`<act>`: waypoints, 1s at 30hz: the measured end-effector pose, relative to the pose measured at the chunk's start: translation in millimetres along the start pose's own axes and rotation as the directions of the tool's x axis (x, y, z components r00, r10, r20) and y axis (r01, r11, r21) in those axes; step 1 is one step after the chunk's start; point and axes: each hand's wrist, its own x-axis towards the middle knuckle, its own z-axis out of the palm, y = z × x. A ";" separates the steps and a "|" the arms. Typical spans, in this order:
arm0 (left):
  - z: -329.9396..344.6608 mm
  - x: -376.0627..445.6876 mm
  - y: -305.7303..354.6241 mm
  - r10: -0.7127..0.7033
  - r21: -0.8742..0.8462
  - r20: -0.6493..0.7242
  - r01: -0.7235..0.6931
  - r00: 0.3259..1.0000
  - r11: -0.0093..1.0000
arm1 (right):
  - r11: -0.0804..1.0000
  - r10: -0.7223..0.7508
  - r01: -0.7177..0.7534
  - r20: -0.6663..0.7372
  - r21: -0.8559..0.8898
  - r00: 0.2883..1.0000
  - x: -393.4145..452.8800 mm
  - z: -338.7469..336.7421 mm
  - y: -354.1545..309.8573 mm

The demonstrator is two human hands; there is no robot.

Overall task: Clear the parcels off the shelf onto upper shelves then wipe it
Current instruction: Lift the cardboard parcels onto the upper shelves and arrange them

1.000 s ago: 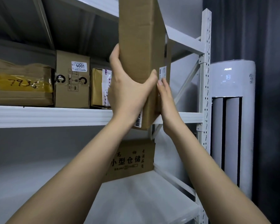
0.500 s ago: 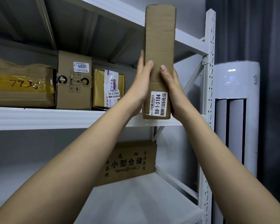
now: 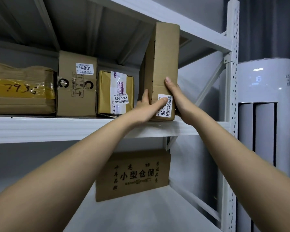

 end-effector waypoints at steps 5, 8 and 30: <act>3.1 20.0 -7.6 -0.033 0.175 -0.079 0.047 0.996 0.984 | 1.000 0.007 -0.006 0.067 -0.014 0.998 33.9 -7.1 30.4; 4.6 27.0 -6.9 -0.076 0.292 -0.126 0.110 0.989 0.950 | 1.000 0.006 -0.002 0.122 -0.031 0.993 50.6 -10.8 41.3; -38.1 47.1 -33.9 -0.203 0.706 -0.236 0.311 0.950 0.636 | 0.940 0.098 0.048 0.401 -0.339 0.911 111.0 1.1 79.1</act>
